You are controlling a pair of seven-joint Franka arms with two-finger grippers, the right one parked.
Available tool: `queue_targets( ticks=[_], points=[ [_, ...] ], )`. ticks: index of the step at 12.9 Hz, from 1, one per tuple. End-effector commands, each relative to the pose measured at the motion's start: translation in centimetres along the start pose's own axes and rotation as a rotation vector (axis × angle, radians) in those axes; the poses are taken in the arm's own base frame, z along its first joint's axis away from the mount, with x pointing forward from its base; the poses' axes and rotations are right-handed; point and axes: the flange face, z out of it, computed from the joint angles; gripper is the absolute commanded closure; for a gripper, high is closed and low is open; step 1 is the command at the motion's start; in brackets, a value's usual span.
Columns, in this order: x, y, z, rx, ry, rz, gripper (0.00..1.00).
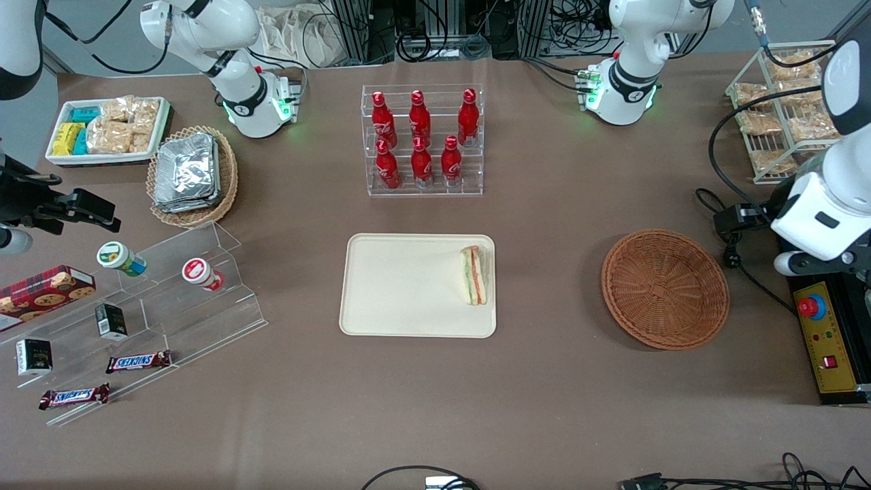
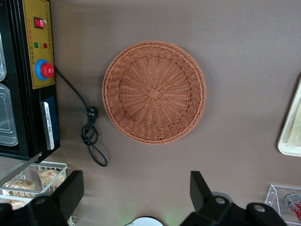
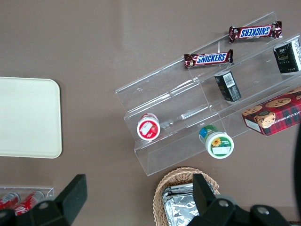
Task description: Place sandwich from basket to tray
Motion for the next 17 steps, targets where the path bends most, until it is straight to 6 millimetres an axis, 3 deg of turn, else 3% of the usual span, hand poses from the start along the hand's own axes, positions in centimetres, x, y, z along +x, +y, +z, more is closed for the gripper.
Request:
queue_targets(
  ticks=[1,8,12,17],
  points=[
    [-1.1,0.0,-0.1,-0.011,-0.007,0.007,0.00],
    [-2.8,-1.1,0.7,-0.024,-0.031,-0.006,0.00],
    [-4.9,-4.3,1.4,-0.099,-0.005,-0.063,0.00],
    [-5.1,-3.6,1.0,-0.083,0.005,-0.055,0.00]
  ],
)
